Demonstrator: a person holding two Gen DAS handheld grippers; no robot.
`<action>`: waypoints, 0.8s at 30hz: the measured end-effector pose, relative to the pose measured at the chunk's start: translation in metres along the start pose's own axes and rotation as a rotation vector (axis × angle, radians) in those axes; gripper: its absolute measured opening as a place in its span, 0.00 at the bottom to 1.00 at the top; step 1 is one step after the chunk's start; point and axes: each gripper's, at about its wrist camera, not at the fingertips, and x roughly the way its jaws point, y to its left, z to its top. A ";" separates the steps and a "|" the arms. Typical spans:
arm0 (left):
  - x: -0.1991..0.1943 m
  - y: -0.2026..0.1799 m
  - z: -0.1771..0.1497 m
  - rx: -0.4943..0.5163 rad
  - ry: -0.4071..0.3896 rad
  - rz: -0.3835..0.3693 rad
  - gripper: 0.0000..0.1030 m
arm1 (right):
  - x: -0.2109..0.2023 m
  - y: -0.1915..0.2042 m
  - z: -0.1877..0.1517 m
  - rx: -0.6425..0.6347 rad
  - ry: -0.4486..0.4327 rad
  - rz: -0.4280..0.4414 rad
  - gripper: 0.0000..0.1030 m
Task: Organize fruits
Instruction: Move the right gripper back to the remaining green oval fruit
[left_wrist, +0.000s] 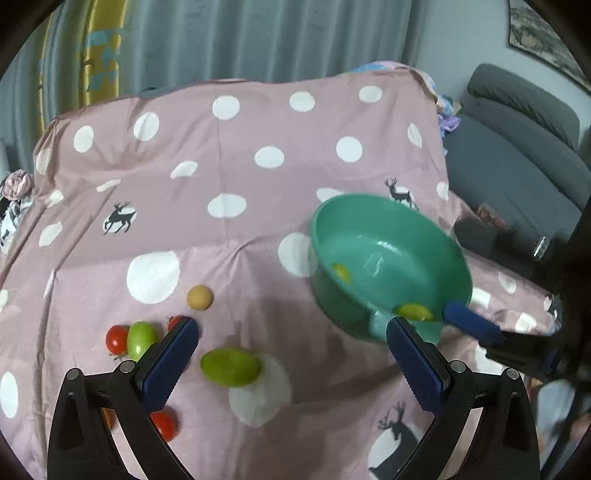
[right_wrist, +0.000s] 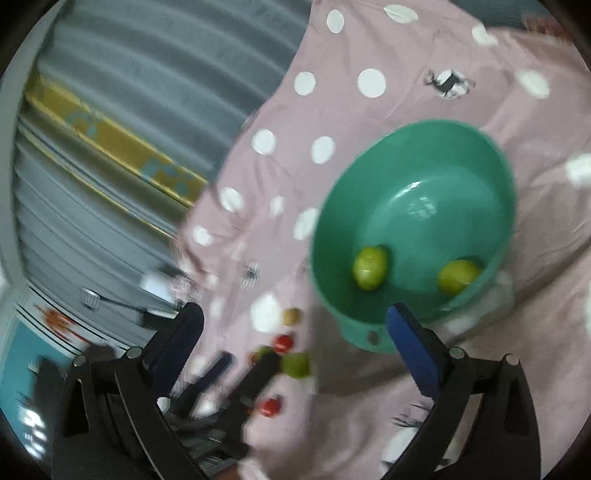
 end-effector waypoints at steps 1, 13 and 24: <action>0.001 0.004 -0.001 -0.005 0.005 0.010 0.98 | 0.002 -0.001 0.001 0.014 -0.001 0.021 0.98; 0.012 0.059 -0.011 -0.159 0.069 0.142 0.98 | 0.045 0.030 -0.016 -0.053 0.103 0.075 0.98; 0.029 0.080 -0.024 -0.167 0.178 -0.016 0.98 | 0.089 0.045 -0.032 -0.128 0.238 0.028 0.98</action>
